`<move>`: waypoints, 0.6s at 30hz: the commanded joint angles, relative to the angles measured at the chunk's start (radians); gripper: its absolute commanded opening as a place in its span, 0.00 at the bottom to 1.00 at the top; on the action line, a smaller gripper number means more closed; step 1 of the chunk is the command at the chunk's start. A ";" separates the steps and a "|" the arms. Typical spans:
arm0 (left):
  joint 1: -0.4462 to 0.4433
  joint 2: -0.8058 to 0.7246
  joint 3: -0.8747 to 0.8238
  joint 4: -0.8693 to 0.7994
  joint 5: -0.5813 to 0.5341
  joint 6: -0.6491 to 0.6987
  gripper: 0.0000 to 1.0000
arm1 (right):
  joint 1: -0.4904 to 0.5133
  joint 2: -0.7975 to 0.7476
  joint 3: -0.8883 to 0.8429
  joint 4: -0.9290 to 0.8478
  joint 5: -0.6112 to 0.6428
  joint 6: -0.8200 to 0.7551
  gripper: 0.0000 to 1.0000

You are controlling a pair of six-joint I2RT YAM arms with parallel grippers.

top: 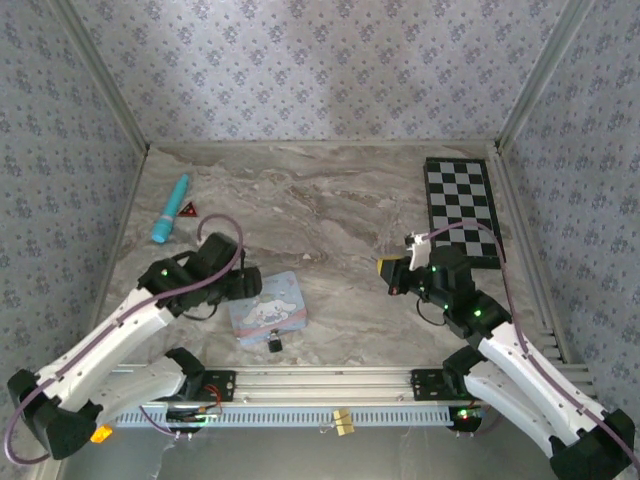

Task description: Unlock the padlock with the key

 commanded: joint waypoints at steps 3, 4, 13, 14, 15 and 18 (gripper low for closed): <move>-0.074 -0.036 -0.066 -0.174 0.009 -0.212 1.00 | 0.009 0.024 0.019 -0.004 0.023 -0.036 0.00; -0.088 -0.051 -0.098 -0.160 0.017 -0.234 1.00 | 0.008 0.029 0.017 0.006 0.020 -0.035 0.00; -0.096 -0.077 -0.325 0.203 0.187 -0.256 1.00 | 0.012 0.044 -0.012 0.042 0.006 -0.025 0.00; -0.096 -0.071 -0.337 0.232 0.186 -0.257 1.00 | 0.012 0.044 -0.015 0.043 0.000 -0.023 0.00; -0.097 -0.067 -0.347 0.262 0.184 -0.257 1.00 | 0.011 0.044 -0.019 0.046 -0.003 -0.021 0.00; -0.095 -0.026 -0.373 0.352 0.178 -0.273 0.99 | 0.012 0.045 -0.033 0.055 -0.007 -0.010 0.00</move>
